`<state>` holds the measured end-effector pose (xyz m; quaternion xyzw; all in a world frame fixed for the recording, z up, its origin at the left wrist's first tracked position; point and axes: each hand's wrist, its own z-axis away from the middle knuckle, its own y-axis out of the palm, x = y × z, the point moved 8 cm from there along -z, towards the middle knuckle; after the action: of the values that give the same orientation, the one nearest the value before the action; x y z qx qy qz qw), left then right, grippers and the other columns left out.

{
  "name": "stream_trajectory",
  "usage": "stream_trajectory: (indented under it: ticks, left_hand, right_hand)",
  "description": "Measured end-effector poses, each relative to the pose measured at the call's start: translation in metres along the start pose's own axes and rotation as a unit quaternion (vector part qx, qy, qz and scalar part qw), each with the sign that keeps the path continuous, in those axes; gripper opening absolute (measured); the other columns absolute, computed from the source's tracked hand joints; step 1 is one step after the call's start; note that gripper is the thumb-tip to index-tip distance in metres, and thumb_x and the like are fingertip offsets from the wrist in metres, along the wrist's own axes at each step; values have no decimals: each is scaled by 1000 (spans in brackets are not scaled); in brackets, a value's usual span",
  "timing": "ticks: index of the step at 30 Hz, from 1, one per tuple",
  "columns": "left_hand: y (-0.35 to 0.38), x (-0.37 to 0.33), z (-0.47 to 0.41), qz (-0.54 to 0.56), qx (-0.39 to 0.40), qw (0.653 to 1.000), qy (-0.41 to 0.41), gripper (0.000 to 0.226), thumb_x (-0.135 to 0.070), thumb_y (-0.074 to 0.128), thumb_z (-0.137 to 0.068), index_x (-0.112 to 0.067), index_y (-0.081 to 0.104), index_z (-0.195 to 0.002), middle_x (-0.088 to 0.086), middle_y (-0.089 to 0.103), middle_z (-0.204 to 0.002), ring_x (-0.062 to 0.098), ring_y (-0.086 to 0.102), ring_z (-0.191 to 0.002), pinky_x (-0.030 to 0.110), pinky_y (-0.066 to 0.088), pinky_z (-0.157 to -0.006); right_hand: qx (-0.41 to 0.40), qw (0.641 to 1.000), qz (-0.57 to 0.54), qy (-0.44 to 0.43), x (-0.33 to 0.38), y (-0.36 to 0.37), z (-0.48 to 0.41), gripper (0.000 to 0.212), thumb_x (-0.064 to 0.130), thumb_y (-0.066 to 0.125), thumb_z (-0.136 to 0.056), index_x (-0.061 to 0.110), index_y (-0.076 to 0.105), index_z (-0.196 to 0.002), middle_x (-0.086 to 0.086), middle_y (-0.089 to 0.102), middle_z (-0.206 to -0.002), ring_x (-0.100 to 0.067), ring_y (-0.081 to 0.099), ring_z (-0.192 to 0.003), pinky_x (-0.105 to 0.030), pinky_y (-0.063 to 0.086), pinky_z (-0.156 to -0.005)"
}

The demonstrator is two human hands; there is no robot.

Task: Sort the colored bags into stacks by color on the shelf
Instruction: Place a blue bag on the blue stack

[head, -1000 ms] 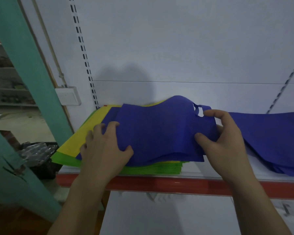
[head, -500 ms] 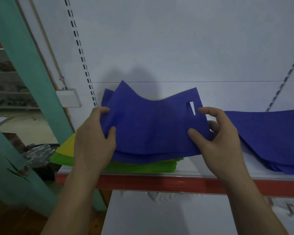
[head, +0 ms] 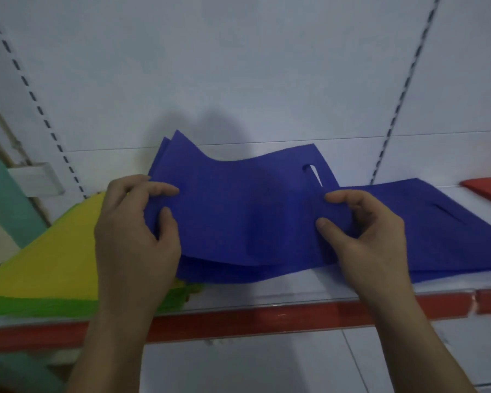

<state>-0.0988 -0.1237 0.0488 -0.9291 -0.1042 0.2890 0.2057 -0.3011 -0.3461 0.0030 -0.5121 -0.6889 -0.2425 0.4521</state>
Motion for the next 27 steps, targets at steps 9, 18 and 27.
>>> stream_trajectory:
  ticks: [9,18,27]
  left_hand:
    - [89,-102,24,74,23,997,12,31,-3,60,-91,-17,66,-118,-5,60,-120,2,53,-109,2,36,-92]
    - [185,-154,69,101,66,992,-44,32,-11,69,-88,-19,66,-119,-13,60,-114,-9,55,-96,1,40,-86]
    - [242,-149,97,-68,265,955,-115,39,-32,70,-87,-19,65,-123,2,50,-136,22,50,-123,34,40,-102]
  right_hand:
    - [-30,998,31,48,-44,-121,-33,33,5,71,-87,29,70,-109,27,67,-101,12,61,-96,-34,53,-99]
    - [-52,995,48,75,-107,-228,-63,45,6,74,-86,31,65,-123,14,63,-120,-2,65,-100,-16,57,-69]
    - [-25,949,310,48,-139,-255,-77,48,14,72,-84,25,62,-129,4,46,-138,-12,50,-114,-21,42,-94]
